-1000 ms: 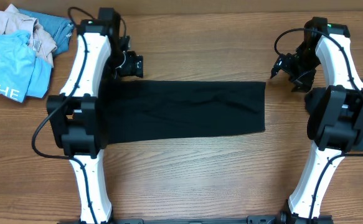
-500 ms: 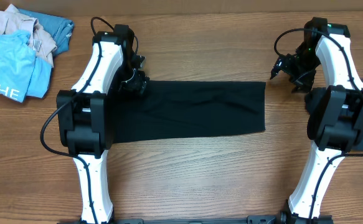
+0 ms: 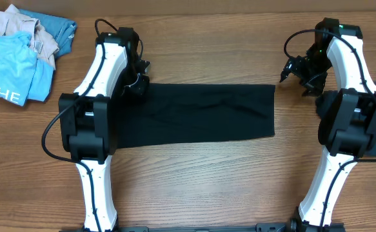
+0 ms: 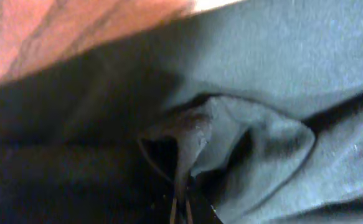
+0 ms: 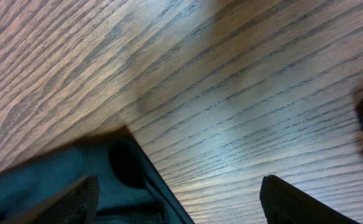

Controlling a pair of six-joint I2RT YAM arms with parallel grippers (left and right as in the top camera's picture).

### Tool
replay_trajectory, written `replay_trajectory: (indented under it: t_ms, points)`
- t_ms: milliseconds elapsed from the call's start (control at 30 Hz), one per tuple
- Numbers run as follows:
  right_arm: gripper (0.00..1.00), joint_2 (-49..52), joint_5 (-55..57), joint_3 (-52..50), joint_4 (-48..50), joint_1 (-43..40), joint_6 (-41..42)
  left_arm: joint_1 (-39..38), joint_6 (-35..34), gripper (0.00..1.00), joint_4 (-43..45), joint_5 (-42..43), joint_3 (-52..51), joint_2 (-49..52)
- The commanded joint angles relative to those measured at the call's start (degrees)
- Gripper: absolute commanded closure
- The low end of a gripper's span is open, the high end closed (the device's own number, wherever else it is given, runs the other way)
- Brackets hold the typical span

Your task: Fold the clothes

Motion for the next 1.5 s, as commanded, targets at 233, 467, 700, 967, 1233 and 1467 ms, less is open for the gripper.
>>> replay_trajectory:
  t_ms: [233, 467, 700, 967, 1233, 1467]
  points:
    - [0.13, -2.93, -1.40, 1.57, 0.00, -0.11, -0.17, -1.22, -8.48, 0.96, -19.34, 4.81, 10.51, -1.01]
    - [0.13, -2.91, -1.40, 1.57, -0.50, -0.11, -0.20, -2.97, -11.32, 0.95, -23.50, 8.11, 10.38, -1.01]
    - [0.12, -2.93, -1.42, 1.57, -0.85, -0.11, -0.17, -8.26, -13.38, 0.96, -23.50, 13.77, 9.11, -1.01]
    - [0.12, -2.93, -1.40, 1.57, -0.70, -0.11, -0.17, -15.10, -15.30, 0.46, -23.47, 13.64, 9.11, -1.01]
    - [0.12, -2.93, -1.64, 1.57, -0.72, -0.11, -0.17, -13.60, -18.71, 0.37, -22.01, 5.38, 9.14, -1.01]
    - [0.12, -2.93, -5.49, 1.57, -2.03, -0.11, -0.24, -9.27, -20.70, 0.00, -19.10, 5.11, 8.68, -0.35]
